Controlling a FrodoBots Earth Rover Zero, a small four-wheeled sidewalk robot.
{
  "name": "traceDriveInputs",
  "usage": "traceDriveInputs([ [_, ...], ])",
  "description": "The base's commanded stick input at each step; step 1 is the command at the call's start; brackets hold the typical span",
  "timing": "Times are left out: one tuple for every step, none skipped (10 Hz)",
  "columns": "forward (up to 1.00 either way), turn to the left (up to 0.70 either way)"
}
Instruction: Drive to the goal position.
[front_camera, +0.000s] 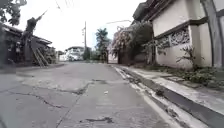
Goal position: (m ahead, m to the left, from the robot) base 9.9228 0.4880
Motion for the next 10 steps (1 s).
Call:
traceDriveInputs([
  [1.00, 0.00],
  [1.00, 0.00],
  [1.00, 0.00],
  [1.00, 0.00],
  [1.00, 0.00],
  [1.00, 0.00],
  [1.00, 0.00],
  [1.00, 0.00],
  [1.00, 0.00],
  [1.00, 0.05],
])
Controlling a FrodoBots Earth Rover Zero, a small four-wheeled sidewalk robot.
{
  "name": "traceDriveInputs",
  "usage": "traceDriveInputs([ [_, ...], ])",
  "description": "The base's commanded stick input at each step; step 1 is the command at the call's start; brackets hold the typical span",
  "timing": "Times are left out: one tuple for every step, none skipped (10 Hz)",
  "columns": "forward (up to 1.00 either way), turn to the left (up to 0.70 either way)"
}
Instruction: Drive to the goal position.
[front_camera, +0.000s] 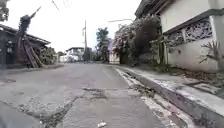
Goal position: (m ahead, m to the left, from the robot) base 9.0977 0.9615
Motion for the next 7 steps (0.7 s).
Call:
traceDriveInputs([
  [1.00, 0.04],
  [1.00, 0.02],
  [1.00, 0.01],
  [1.00, -0.16],
  [1.00, -0.38],
  [1.00, -0.19],
  [1.00, 0.00],
])
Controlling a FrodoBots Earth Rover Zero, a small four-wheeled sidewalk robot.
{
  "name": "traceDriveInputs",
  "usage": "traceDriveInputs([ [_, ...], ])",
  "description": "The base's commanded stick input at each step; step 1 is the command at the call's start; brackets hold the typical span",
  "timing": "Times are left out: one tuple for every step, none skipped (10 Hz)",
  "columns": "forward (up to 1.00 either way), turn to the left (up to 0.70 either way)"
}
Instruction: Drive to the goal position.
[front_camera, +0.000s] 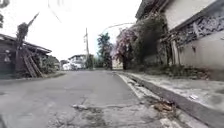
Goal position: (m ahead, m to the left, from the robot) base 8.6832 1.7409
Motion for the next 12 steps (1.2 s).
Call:
traceDriveInputs([
  [1.00, 0.00],
  [1.00, 0.00],
  [1.00, 0.03],
  [1.00, 0.04],
  [1.00, 0.00],
  [1.00, 0.03],
  [1.00, 0.01],
  [1.00, 0.05],
  [1.00, 0.08],
  [1.00, 0.05],
  [1.00, 0.06],
  [1.00, 0.01],
])
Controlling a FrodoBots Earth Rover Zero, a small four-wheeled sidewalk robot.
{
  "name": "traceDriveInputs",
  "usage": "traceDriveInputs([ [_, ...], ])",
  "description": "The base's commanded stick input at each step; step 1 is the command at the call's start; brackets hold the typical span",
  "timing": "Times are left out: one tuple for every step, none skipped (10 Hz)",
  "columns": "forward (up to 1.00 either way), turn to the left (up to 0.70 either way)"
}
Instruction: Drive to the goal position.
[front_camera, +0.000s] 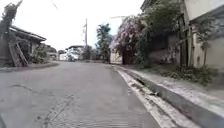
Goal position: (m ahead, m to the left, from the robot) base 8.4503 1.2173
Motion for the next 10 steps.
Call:
traceDriveInputs([
  [1.00, 0.08],
  [1.00, 0.07],
  [1.00, 0.07],
  [1.00, 0.02],
  [1.00, 0.00],
  [1.00, 0.00],
  [1.00, 0.00],
  [1.00, 0.03],
  [1.00, 0.17],
  [1.00, 0.37],
])
